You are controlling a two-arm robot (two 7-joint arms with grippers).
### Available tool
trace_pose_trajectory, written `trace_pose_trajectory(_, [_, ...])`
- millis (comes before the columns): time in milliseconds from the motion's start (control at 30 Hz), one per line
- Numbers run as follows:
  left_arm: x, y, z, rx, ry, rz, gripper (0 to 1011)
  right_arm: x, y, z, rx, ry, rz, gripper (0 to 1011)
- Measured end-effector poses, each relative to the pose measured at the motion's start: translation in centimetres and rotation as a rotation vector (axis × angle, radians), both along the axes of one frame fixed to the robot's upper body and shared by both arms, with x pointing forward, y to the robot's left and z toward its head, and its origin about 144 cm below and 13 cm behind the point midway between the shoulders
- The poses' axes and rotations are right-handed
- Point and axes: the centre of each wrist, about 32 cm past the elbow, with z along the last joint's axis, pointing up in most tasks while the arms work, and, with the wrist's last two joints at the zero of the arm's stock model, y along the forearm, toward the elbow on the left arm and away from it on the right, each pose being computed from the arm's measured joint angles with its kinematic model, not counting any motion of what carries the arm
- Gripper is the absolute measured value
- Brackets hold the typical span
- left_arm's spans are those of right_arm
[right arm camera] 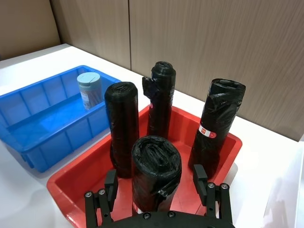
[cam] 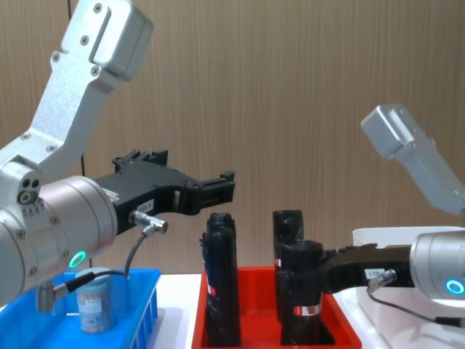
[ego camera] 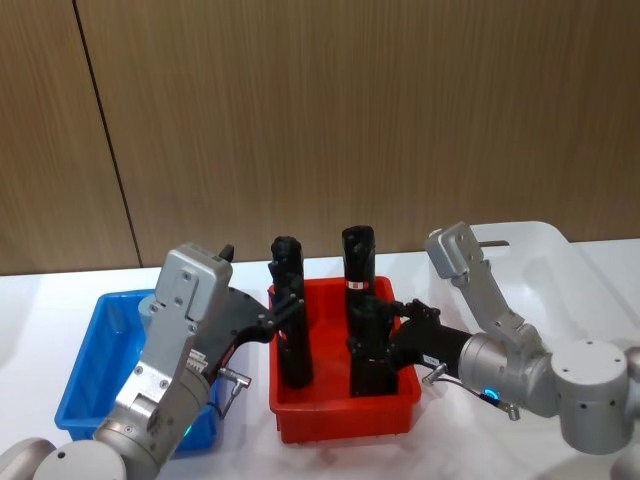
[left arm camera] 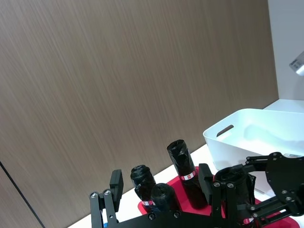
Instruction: Pick the cotton swabs from the blue box and place them into the white box.
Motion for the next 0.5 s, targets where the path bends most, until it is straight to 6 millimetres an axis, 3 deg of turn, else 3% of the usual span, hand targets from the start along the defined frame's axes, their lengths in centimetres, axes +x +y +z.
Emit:
trace_pose_trajectory(267, [0.0, 0.0, 0.0, 0.0, 0.0, 0.0, 1004, 0.53, 0.53, -0.17, 0.0, 0.004, -0.013, 921])
trace_pose_trajectory(500, [0.0, 0.0, 0.0, 0.0, 0.0, 0.0, 1004, 0.69, 0.79, -0.25, 0.001, 0.004, -0.017, 692])
